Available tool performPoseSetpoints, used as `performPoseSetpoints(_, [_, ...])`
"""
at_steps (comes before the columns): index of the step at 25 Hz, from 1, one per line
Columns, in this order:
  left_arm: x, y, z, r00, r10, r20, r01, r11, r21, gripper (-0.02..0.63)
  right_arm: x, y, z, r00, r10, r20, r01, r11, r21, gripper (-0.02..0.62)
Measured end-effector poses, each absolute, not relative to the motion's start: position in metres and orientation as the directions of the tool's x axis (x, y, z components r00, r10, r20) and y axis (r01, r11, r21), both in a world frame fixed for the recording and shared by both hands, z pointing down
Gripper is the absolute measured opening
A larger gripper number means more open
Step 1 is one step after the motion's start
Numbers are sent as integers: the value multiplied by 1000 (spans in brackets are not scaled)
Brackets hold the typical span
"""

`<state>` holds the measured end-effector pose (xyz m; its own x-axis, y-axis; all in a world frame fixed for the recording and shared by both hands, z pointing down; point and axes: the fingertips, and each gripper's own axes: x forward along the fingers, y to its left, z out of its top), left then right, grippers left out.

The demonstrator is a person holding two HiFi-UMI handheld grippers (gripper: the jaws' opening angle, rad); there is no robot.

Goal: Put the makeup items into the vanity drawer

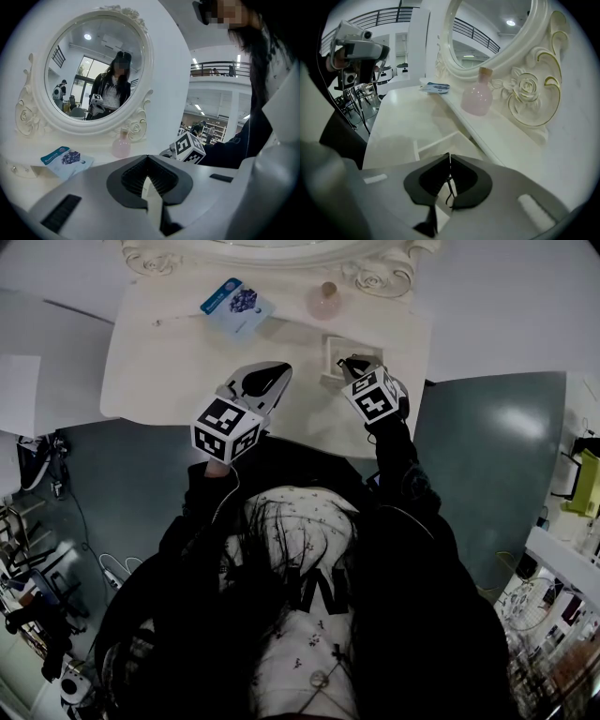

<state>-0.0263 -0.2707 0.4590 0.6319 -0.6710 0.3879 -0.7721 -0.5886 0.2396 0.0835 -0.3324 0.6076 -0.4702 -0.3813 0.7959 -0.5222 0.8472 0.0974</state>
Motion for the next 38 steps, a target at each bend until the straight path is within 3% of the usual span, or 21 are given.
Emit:
performPoseSetpoints(7, [-25, -271, 461, 642, -660, 389, -763, -598, 246, -2, 84, -335, 607, -455, -415, 788, -548, 828, 120, 27])
performPoseSetpoints(13, [-28, -272, 462, 643, -658, 392, -763, -597, 250, -2, 84, -337, 604, -468, -432, 771, -613, 787, 69, 86])
performPoseSetpoints(38, [-23, -268, 460, 724, -576, 379, -680, -688, 253, -2, 88, -299, 519, -529, -628, 570, -803, 588, -97, 84])
